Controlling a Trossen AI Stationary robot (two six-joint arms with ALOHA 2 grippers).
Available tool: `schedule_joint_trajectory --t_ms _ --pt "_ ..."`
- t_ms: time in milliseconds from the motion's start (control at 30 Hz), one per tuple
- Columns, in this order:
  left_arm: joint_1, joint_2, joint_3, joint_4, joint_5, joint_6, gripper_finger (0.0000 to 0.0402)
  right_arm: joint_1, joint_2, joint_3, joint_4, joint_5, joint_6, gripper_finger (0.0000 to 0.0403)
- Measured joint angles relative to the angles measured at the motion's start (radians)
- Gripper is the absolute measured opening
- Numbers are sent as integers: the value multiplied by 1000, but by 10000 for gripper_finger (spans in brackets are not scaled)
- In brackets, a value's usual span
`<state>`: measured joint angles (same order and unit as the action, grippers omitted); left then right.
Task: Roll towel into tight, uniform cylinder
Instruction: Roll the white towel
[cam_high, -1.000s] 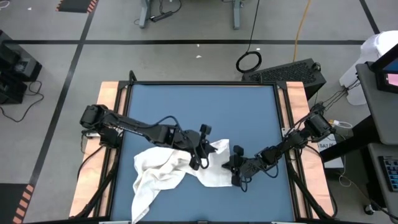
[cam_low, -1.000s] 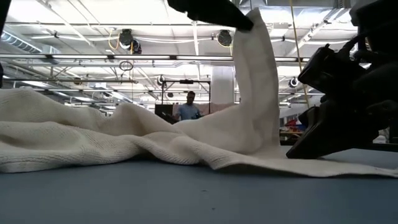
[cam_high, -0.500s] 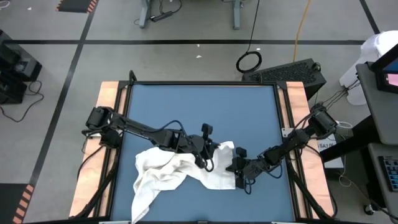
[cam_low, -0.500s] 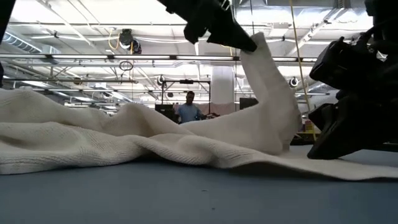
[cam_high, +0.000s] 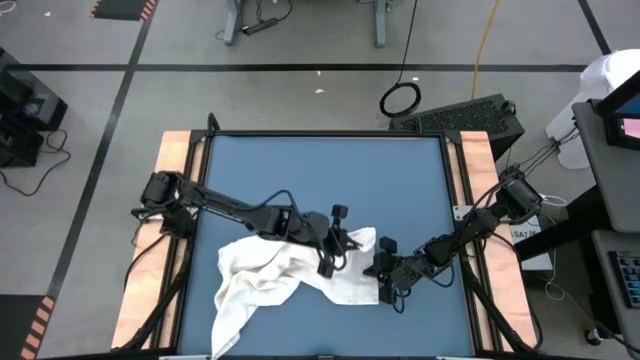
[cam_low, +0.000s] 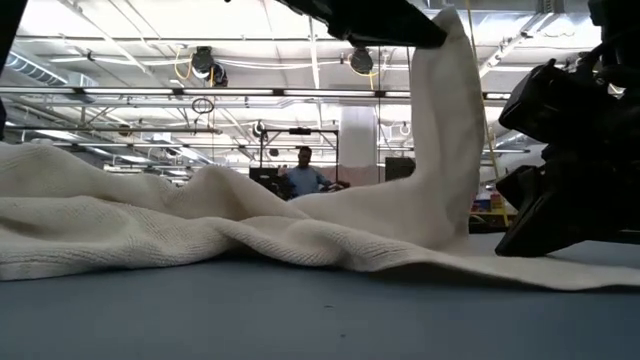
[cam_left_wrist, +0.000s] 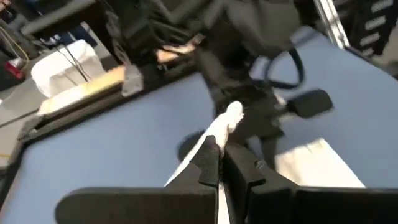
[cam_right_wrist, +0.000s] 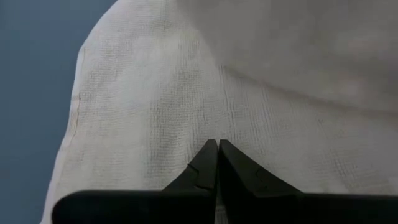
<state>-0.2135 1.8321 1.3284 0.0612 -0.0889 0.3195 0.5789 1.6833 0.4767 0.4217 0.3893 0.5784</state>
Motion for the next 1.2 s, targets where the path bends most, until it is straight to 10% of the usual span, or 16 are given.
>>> schedule_joint_trajectory --t_ms 633,1200 --pt "-117 115 7 188 -175 -72 5 21 -21 0 -71 11 -89 9" --pt "-148 222 102 318 -296 -102 5 225 -374 -2 -495 141 -100 66"
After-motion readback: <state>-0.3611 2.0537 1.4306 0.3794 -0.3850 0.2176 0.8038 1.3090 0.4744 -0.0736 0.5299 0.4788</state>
